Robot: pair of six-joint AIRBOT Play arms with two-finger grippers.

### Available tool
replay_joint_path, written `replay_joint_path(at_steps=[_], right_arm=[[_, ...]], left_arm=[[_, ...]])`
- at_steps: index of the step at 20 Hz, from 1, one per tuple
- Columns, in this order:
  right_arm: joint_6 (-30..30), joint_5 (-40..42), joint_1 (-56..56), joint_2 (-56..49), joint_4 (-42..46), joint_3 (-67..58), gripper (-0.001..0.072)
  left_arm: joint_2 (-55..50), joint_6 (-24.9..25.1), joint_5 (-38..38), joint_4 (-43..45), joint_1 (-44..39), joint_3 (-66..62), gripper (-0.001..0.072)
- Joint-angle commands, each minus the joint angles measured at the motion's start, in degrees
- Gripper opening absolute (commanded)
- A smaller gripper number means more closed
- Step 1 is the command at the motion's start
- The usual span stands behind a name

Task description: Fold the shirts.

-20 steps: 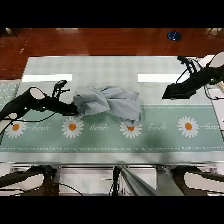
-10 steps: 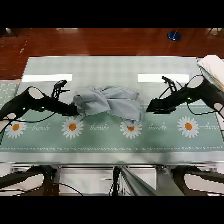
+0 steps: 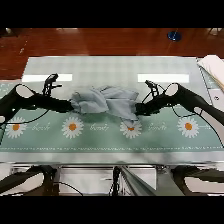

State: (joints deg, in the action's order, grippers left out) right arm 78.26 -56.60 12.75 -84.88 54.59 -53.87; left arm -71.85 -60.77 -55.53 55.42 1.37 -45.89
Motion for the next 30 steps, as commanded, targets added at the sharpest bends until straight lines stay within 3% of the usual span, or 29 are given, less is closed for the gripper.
replay_joint_path(at_steps=[1,8,12,14,17,23,26,29,30], right_arm=[[-1.49,0.48,1.22,2.60,-0.37,-1.57,0.0024],[-0.83,0.15,0.26,23.87,8.87,-16.98,0.0024],[7.54,-0.09,0.26,32.85,26.51,-30.97,0.0023],[9.01,-0.22,0.26,35.85,30.58,-36.24,0.0023],[9.29,-2.62,0.26,38.07,29.88,-43.01,0.0023],[13.81,-19.85,0.26,38.62,29.77,-54.36,0.0023],[17.75,-31.63,0.26,38.21,28.35,-54.69,0.0023],[18.53,-50.12,0.26,33.86,30.27,-54.10,0.0023],[18.36,-49.62,0.28,33.07,29.77,-51.56,0.0023]], left_arm=[[1.33,0.11,-2.01,-0.20,1.11,-1.40,0.0030],[12.31,0.02,-7.15,-2.82,1.11,-17.11,0.0028],[24.00,-0.20,-5.51,0.55,1.36,-35.06,0.0028],[28.04,-3.06,-4.46,2.73,1.36,-43.23,0.0028],[32.65,-8.66,-5.46,2.86,1.36,-50.45,0.0028],[40.61,-21.35,-18.53,2.89,1.36,-51.52,0.0027],[42.16,-28.44,-24.28,2.89,1.36,-51.49,0.0027],[42.14,-33.35,-33.16,3.13,1.36,-48.68,0.0026],[42.16,-33.64,-35.71,3.10,1.36,-46.03,0.0026]])
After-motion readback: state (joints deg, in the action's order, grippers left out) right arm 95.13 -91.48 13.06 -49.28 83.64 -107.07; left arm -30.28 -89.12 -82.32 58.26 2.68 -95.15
